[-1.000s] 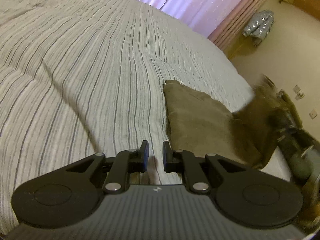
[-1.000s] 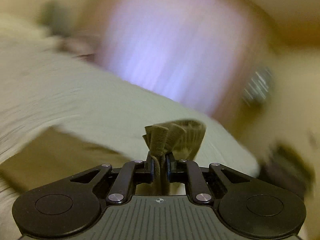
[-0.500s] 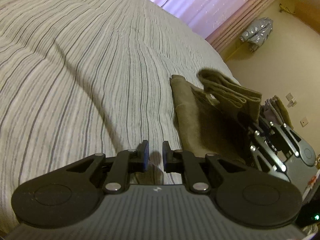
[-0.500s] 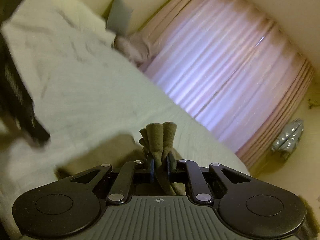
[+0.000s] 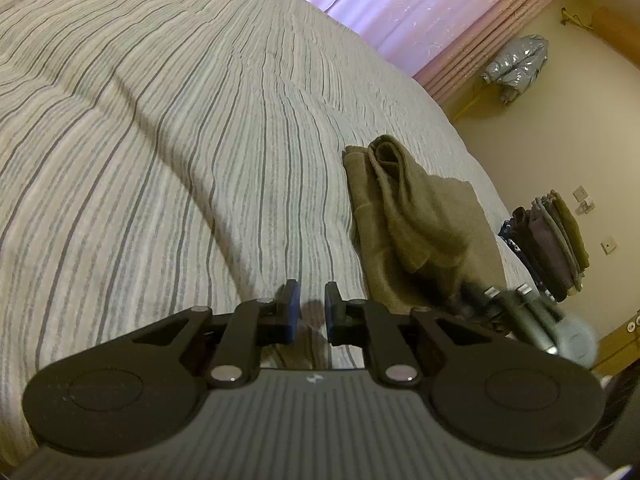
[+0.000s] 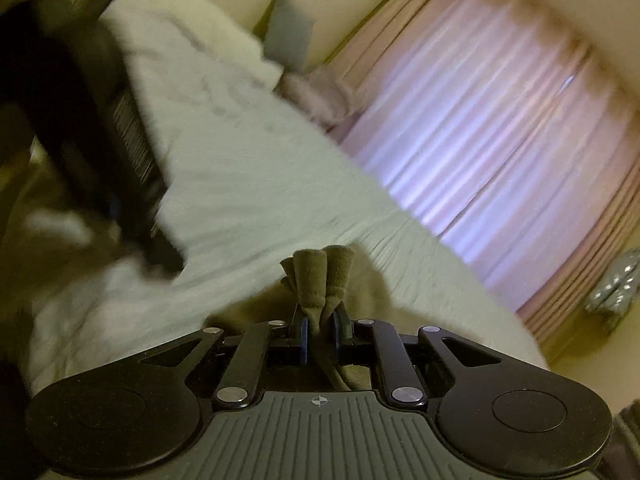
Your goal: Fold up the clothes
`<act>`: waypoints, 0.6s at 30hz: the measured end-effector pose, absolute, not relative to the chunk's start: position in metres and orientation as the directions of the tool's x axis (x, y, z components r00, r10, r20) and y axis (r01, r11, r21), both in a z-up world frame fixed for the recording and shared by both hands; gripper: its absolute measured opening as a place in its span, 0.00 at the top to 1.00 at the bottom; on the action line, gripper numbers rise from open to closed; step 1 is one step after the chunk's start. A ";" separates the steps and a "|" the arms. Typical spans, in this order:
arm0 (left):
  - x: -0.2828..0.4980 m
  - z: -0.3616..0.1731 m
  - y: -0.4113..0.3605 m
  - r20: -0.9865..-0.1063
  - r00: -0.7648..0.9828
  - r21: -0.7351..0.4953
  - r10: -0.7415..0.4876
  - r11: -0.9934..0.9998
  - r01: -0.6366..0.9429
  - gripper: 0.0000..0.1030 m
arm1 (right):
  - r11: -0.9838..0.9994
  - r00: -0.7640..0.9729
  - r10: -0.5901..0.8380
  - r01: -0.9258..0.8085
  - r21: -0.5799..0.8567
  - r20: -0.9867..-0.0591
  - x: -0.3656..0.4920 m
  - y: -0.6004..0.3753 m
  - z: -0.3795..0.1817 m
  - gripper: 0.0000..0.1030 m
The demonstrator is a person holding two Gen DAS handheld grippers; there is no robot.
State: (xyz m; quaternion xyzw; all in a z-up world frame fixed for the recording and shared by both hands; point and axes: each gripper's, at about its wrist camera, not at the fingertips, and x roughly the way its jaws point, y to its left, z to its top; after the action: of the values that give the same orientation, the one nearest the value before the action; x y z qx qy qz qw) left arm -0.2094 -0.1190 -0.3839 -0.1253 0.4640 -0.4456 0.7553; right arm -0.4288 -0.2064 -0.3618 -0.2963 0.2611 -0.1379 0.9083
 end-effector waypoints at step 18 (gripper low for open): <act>-0.214 -0.379 -0.117 -0.611 0.179 -0.580 -0.771 0.590 0.561 0.91 | 0.771 0.804 -0.427 0.084 -0.632 -0.415 -0.436 -0.207 -0.362 0.71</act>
State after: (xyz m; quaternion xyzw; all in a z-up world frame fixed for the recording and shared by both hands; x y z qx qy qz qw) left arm -0.2142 -0.1173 -0.3786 -0.1124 0.4671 -0.4385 0.7595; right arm -0.4359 -0.2067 -0.3622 -0.3073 0.2792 -0.1420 0.8986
